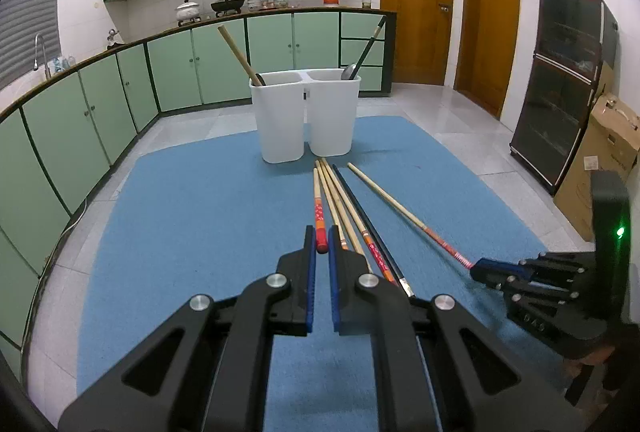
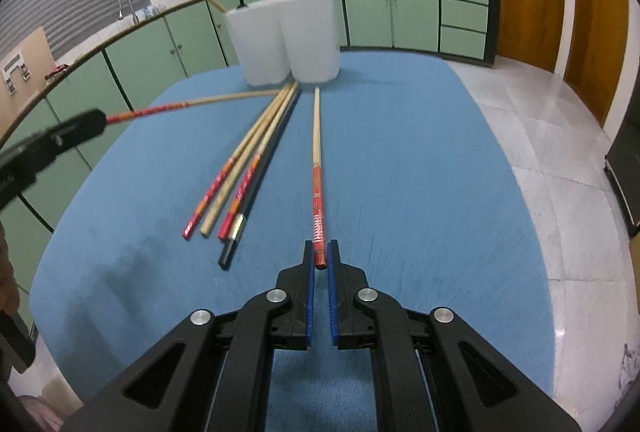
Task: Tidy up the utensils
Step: 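Grasp a red chopstick with the left tool while the right tool lifts its chopstick, then lift both red chopsticks and carry them over the white holder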
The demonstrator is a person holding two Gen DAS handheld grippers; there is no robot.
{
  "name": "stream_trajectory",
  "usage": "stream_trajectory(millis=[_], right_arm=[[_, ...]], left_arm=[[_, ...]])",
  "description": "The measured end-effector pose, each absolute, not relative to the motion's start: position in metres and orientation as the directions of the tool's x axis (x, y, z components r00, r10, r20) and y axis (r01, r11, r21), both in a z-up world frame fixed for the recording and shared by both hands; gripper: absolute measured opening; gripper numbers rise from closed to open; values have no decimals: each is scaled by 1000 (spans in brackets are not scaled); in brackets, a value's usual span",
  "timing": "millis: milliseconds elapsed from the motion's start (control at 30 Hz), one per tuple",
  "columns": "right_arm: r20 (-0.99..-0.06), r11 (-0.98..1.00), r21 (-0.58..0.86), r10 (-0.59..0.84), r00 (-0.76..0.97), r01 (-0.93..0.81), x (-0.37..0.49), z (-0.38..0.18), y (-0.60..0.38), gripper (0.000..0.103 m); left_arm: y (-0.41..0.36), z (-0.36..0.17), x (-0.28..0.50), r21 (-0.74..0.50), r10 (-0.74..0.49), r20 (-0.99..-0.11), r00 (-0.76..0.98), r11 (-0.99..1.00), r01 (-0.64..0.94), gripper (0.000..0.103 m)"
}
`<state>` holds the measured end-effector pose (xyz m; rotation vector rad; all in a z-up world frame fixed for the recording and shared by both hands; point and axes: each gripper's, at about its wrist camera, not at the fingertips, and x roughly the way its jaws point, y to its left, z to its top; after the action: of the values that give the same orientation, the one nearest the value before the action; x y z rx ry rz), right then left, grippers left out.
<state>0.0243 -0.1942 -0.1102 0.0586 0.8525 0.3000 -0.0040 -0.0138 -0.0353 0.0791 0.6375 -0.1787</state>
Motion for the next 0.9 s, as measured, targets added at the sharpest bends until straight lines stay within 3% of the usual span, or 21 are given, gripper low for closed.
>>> stream_trajectory(millis=[133, 400, 767, 800, 833, 900], right_arm=[[-750, 954, 171, 287, 596, -245, 23, -121, -192, 7], [-745, 951, 145, 287, 603, -274, 14, -123, -185, 22], [-737, 959, 132, 265, 621, -252, 21, -125, -182, 19], [-740, 960, 117, 254, 623, -253, 22, -124, -180, 18], [-741, 961, 111, 250, 623, -253, 22, -124, -179, 8], [-746, 961, 119, 253, 616, -251, 23, -123, -181, 6]], left_arm=[[-10, -38, -2, 15, -143, -606, 783, 982, 191, 5], [-10, -39, -3, 17, -143, -609, 781, 981, 193, 5], [-11, -39, -3, 17, -144, -609, 780, 981, 193, 5], [-11, -39, -3, 17, -143, -609, 781, 981, 193, 5], [-11, -38, -3, 17, -143, -609, 781, 981, 193, 5], [-11, -38, -4, 17, -143, -607, 782, 981, 192, 5]])
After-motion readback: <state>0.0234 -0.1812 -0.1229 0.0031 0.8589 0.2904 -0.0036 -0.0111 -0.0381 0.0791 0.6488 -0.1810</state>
